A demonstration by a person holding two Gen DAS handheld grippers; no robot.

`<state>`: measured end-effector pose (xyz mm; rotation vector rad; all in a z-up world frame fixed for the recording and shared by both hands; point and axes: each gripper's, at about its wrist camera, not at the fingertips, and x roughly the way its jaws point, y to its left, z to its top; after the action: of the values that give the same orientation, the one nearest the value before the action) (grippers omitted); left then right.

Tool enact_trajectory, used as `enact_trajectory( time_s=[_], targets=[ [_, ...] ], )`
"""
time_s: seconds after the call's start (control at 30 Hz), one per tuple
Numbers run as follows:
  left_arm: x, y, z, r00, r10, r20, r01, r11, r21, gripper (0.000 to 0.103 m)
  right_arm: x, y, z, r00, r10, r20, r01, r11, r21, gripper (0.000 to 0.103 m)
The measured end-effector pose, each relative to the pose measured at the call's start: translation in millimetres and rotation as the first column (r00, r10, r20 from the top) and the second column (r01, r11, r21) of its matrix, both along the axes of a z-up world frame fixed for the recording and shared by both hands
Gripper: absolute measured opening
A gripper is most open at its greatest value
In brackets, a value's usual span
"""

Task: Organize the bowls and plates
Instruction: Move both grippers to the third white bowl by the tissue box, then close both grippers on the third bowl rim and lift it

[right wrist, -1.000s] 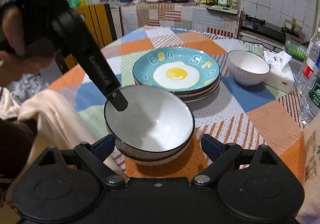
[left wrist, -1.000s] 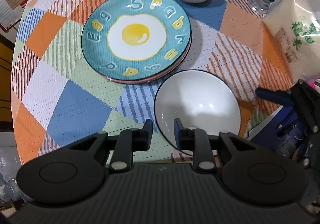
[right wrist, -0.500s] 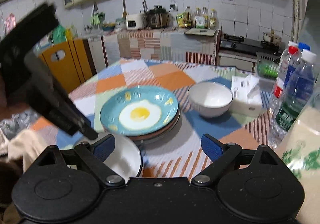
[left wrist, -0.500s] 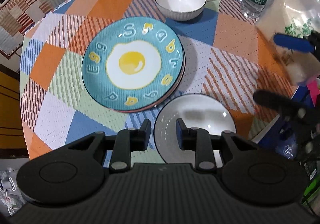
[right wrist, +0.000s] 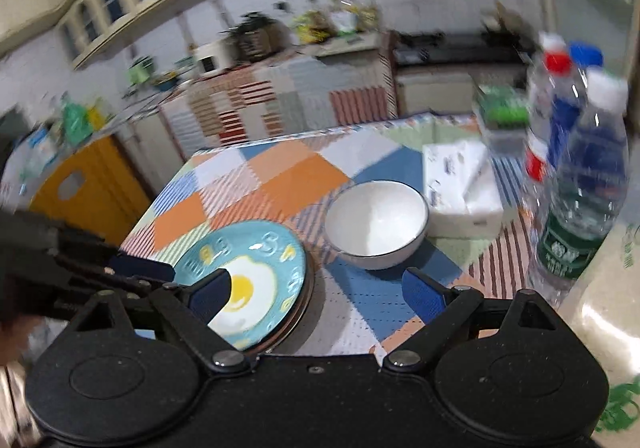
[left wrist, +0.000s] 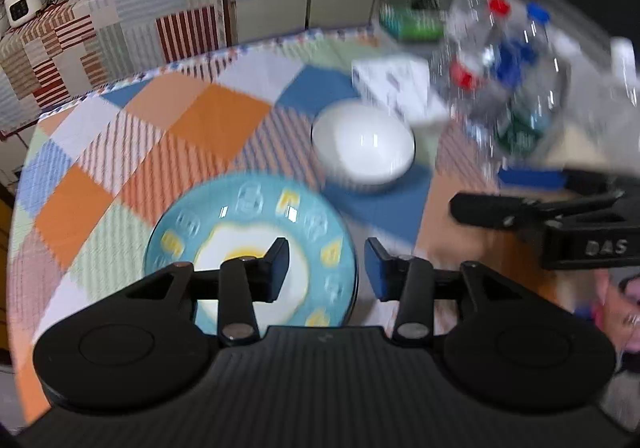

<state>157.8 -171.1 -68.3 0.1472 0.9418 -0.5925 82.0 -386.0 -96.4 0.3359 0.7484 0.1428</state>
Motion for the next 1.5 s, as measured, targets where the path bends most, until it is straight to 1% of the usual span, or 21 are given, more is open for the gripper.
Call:
enact_trajectory(
  time_s=[0.13,0.2,0.3,0.4,0.47,0.53,0.63,0.67,0.73,0.83,0.93,0.97,1.07,1.1,1.13,1.23,1.27,1.33,1.37,1.43,1.5],
  targets=[
    [25,-13,-14,1.000,0.007,0.027,-0.006,0.999,-0.047,0.041,32,-20,-22,0.991,-0.096,-0.093,0.109,0.982,0.151,0.085],
    [36,-19,-21,0.999,0.015,0.041,-0.012,0.997,-0.076,0.041,48,-26,-35,0.983,-0.127,-0.134,0.152,0.969,0.194,0.083],
    [54,-30,-35,0.999,0.020,0.031,-0.017,0.995,-0.096,0.041,70,-27,-55,0.970,-0.168,-0.174,0.201,0.960,0.193,0.079],
    [70,-42,-50,0.998,0.040,0.040,-0.036,0.995,-0.095,0.039,88,-29,-73,0.958,-0.218,-0.188,0.250,0.953,0.172,0.072],
    [82,-50,-59,0.996,0.063,0.056,-0.058,0.994,-0.091,0.039,99,-29,-83,0.957,-0.225,-0.184,0.253,0.956,0.146,0.068],
    [96,-61,-68,0.994,0.091,0.056,-0.087,0.994,-0.071,0.037,110,-25,-90,0.960,-0.220,-0.175,0.239,0.966,0.096,0.067],
    [110,-70,-79,0.994,0.109,0.032,-0.108,0.993,-0.050,0.037,119,-22,-96,0.954,-0.250,-0.162,0.259,0.965,0.033,0.062],
    [112,-72,-81,0.994,0.107,0.027,-0.106,0.994,-0.040,0.037,122,-22,-98,0.952,-0.258,-0.167,0.266,0.963,0.029,0.058],
    [114,-74,-84,0.995,0.099,0.028,-0.098,0.995,-0.024,0.037,125,-26,-102,0.947,-0.265,-0.183,0.277,0.960,0.042,0.056],
    [113,-74,-86,0.994,0.104,0.026,-0.104,0.994,-0.026,0.037,125,-30,-105,0.943,-0.282,-0.178,0.293,0.955,0.041,0.053],
    [115,-75,-89,0.992,0.129,-0.015,-0.129,0.991,-0.044,0.037,127,-34,-112,0.932,-0.311,-0.188,0.321,0.947,0.021,0.043],
    [115,-74,-90,0.990,0.141,-0.027,-0.142,0.988,-0.056,0.037,127,-36,-115,0.926,-0.323,-0.198,0.332,0.943,0.015,0.037],
    [116,-74,-92,0.988,0.142,-0.056,-0.147,0.986,-0.083,0.037,122,-45,-121,0.922,-0.334,-0.197,0.355,0.931,0.081,0.034],
    [115,-75,-94,0.989,0.135,-0.059,-0.139,0.987,-0.083,0.037,121,-46,-122,0.923,-0.333,-0.194,0.356,0.929,0.099,0.030],
    [114,-76,-95,0.990,0.129,-0.059,-0.133,0.988,-0.075,0.036,121,-47,-124,0.924,-0.331,-0.190,0.355,0.929,0.106,0.029],
    [112,-80,-100,0.991,0.118,-0.066,-0.122,0.991,-0.057,0.029,121,-46,-126,0.923,-0.336,-0.187,0.357,0.930,0.092,0.025],
    [112,-81,-101,0.990,0.117,-0.080,-0.122,0.991,-0.061,0.027,122,-46,-128,0.921,-0.338,-0.196,0.361,0.927,0.098,0.021],
    [108,-79,-101,0.989,0.101,-0.111,-0.111,0.990,-0.090,0.027,121,-47,-130,0.915,-0.344,-0.211,0.375,0.918,0.129,0.016],
    [105,-79,-99,0.988,0.105,-0.110,-0.115,0.989,-0.089,0.027,122,-47,-131,0.916,-0.337,-0.220,0.372,0.917,0.146,0.014],
    [100,-79,-96,0.989,0.102,-0.112,-0.109,0.992,-0.063,0.027,121,-48,-129,0.905,-0.336,-0.261,0.384,0.910,0.158,0.015],
    [95,-78,-92,0.990,0.088,-0.110,-0.094,0.994,-0.047,0.026,118,-50,-130,0.892,-0.329,-0.310,0.399,0.895,0.198,0.015]
  ],
)
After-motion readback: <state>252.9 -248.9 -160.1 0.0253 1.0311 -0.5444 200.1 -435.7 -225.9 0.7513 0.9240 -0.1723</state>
